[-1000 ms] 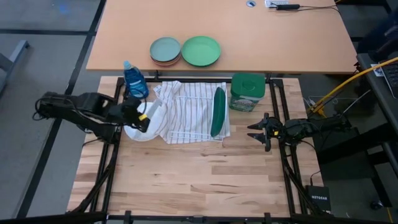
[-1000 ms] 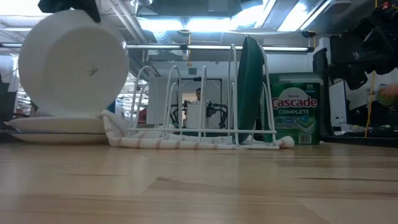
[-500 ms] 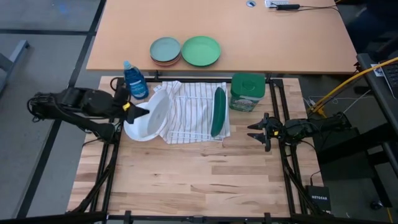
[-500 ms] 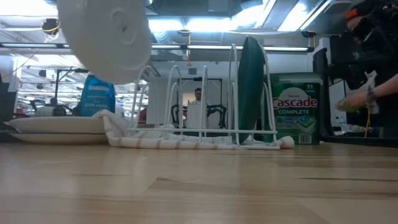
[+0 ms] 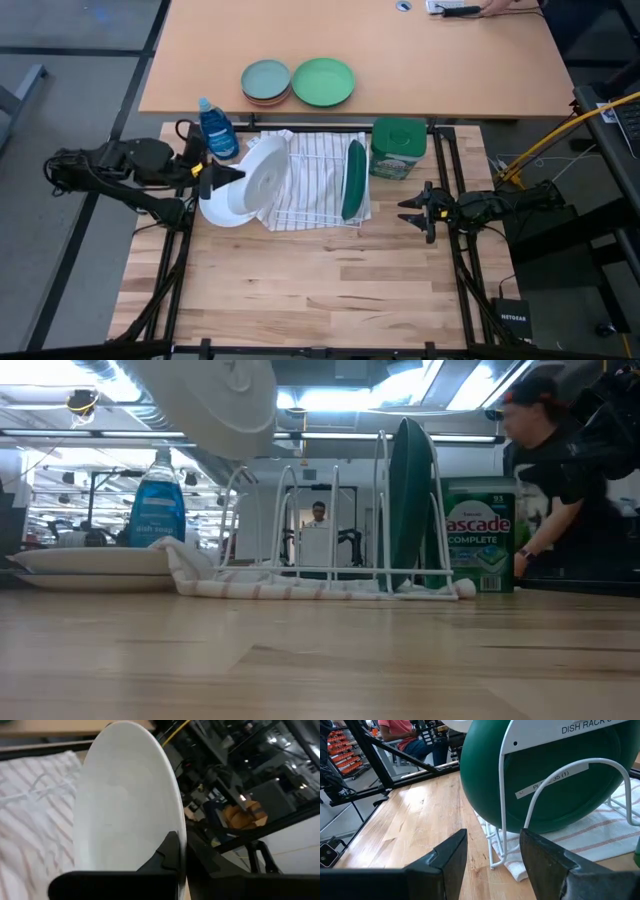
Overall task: Sort dishes
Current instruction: Put the white plate into the dish rack
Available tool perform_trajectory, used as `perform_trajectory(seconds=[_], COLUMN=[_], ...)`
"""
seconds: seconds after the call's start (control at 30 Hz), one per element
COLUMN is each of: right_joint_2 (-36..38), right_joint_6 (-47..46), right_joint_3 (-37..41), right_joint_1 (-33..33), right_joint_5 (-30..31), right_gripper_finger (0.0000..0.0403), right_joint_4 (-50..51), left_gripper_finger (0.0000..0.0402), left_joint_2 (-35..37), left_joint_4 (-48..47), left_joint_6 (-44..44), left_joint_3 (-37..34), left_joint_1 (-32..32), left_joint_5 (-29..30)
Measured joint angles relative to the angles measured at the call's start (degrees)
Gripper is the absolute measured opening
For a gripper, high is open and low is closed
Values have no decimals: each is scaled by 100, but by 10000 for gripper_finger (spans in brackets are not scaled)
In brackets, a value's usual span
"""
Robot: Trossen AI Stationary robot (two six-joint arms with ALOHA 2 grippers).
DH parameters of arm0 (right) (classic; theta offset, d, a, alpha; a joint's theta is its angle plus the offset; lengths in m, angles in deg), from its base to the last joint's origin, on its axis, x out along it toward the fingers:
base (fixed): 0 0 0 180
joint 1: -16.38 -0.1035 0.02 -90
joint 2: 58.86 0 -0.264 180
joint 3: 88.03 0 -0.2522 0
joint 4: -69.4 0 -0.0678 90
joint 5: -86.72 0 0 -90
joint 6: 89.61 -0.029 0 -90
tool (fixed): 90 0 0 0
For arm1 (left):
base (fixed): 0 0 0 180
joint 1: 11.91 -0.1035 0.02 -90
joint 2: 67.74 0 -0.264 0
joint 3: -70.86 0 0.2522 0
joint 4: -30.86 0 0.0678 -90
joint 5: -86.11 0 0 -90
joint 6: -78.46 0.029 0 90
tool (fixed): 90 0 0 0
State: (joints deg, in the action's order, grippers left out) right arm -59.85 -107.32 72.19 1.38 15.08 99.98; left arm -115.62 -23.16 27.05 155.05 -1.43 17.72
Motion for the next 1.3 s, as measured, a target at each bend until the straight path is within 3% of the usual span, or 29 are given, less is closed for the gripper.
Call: perform_trajectory(seconds=[0.27,0.53,0.9,1.3], right_joint_2=[0,1,1,1], right_joint_6=[0,0,2,2], right_joint_3=[0,0,0,0], right_joint_1=[1,0,0,0], right_joint_5=[53,57,62,65], right_gripper_finger=[186,186,186,186], right_joint_4=[-2,-2,0,0], left_gripper_finger=[0,0,0,0], left_joint_2=[-315,-1209,-2483,-3015], left_joint_4=[918,2292,3523,3662], left_joint_6=[910,1563,914,208], left_joint_3=[0,0,0,0], left_joint_1=[-4,-2,-10,-147], left_joint_5=[268,325,1043,1485])
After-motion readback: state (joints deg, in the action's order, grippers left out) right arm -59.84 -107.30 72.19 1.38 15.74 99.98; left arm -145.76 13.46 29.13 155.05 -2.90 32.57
